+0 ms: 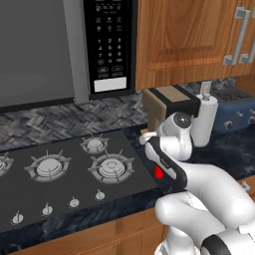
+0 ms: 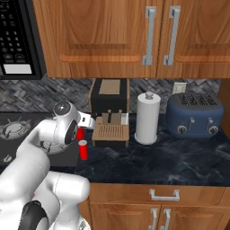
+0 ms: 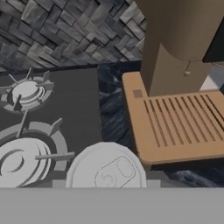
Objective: Four empty soda cans are scattered around the kitchen. Gather all the cans and cluster them next to the stove for recycling.
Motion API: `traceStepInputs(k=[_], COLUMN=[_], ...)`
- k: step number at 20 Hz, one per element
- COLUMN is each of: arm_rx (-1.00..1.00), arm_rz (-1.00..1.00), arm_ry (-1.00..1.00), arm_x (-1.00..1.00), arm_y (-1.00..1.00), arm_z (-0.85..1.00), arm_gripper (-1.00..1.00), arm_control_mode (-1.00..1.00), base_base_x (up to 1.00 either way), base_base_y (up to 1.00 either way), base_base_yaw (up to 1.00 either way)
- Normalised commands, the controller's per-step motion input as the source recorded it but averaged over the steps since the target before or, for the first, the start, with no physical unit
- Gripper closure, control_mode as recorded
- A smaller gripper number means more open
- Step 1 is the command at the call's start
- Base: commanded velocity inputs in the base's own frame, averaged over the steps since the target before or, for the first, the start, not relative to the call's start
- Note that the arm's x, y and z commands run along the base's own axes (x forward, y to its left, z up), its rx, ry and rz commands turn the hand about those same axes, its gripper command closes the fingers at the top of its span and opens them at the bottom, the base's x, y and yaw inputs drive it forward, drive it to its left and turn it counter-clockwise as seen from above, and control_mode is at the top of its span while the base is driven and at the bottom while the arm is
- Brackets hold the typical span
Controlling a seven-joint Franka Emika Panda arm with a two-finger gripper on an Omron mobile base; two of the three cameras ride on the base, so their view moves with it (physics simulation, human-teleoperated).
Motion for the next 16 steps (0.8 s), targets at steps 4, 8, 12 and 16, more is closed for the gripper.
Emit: traceStepInputs(k=[4,8,12,16], arm_rx=[0.0,0.0,0.01,0.01], arm_rz=[0.0,-0.01,-0.05,-0.09], arm_ry=[0.0,0.0,0.02,0.06], arm_x=[0.01,0.07,0.06,0.01], arm_y=[0.0,0.0,0.0,0.0], arm_z=[-0.01,0.02,0.16,0.45], arm_gripper=[-1.0,-1.0,-1.0,-1.0], arm_control_mode=[-1.0,-1.0,-1.0,-1.0], base_base_x=[0.0,0.0,0.0,0.0], base_base_y=[0.0,0.0,0.0,0.0], base_base_yaw=[0.0,0.0,0.0,0.0])
